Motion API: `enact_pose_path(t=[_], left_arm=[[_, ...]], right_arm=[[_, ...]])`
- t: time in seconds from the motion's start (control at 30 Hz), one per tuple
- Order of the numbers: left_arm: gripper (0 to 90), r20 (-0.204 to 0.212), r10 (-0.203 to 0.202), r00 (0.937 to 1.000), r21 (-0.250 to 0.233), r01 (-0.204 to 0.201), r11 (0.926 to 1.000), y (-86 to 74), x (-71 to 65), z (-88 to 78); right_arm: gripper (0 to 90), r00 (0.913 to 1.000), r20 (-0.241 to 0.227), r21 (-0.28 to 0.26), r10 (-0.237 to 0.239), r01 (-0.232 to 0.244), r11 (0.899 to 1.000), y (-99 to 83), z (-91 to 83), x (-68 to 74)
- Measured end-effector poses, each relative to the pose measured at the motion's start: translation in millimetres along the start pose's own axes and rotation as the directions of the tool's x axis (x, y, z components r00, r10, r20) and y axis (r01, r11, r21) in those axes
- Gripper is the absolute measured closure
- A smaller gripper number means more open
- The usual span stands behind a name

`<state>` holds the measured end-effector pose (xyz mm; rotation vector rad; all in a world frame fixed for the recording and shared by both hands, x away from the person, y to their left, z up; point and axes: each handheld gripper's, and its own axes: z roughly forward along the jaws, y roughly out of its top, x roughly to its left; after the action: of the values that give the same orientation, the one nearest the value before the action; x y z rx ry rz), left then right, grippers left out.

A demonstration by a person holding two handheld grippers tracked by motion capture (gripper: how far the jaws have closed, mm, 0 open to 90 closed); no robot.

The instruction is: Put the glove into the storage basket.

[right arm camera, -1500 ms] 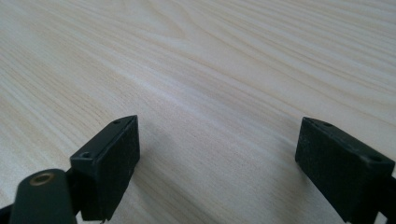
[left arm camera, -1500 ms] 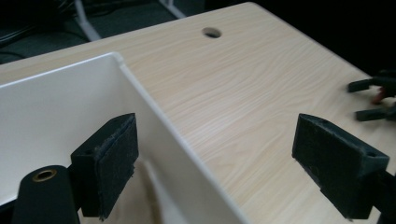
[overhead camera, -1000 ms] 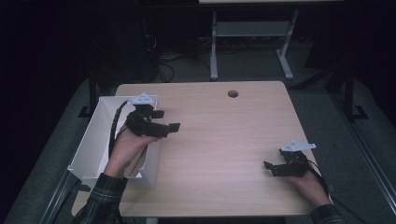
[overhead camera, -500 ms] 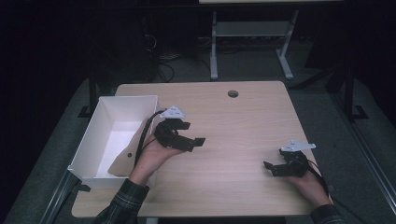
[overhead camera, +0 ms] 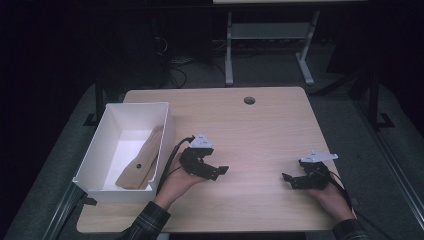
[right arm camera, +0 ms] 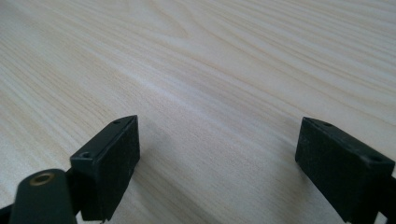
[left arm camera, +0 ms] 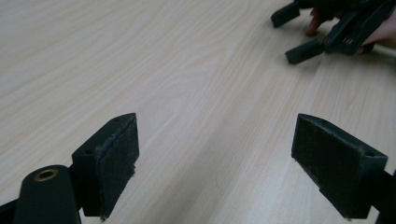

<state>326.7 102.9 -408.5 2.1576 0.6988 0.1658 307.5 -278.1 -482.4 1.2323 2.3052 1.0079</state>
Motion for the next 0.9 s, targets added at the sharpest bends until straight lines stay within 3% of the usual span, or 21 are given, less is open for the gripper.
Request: enact_pose_path(t=[0.03, 0.4, 0.5, 0.7, 0.9], left_arm=[[14.6, -0.001, -0.012, 0.9999, -0.002, 0.012, 0.9999, -2.7, -1.1, 2.5], [14.5, -0.04, 0.029, 0.9988, 0.048, -0.027, 0.9985, -32.9, -1.0, 25.6], [14.5, -0.07, 0.057, 0.9959, 0.079, -0.052, 0.9955, -39.0, -1.7, 31.9], [14.4, -0.083, 0.09, 0.9925, 0.14, -0.077, 0.9872, -49.9, -2.5, 41.4], [13.2, -0.082, 0.091, 0.9925, 0.092, -0.083, 0.9923, -55.0, -3.1, 41.8]], right_arm=[[13.3, 1.0, 0.0, 0.0, 0.0, 0.0, 1.0, 0.0, 0.0, 0.0], [13.3, 0.9999, -0.003, -0.001, -0.01, 0.01, 1.0, -0.2, 0.1, -0.4], [13.1, 0.9999, -0.004, 0.0, -0.01, 0.01, 1.0, 0.2, 0.5, -0.1], [13.0, 0.9999, -0.009, 0.0, -0.007, 0.007, 1.0, 1.1, 1.3, 1.0], [13.0, 0.9999, -0.01, 0.0, -0.009, 0.009, 1.0, 1.2, 1.3, 1.0]])
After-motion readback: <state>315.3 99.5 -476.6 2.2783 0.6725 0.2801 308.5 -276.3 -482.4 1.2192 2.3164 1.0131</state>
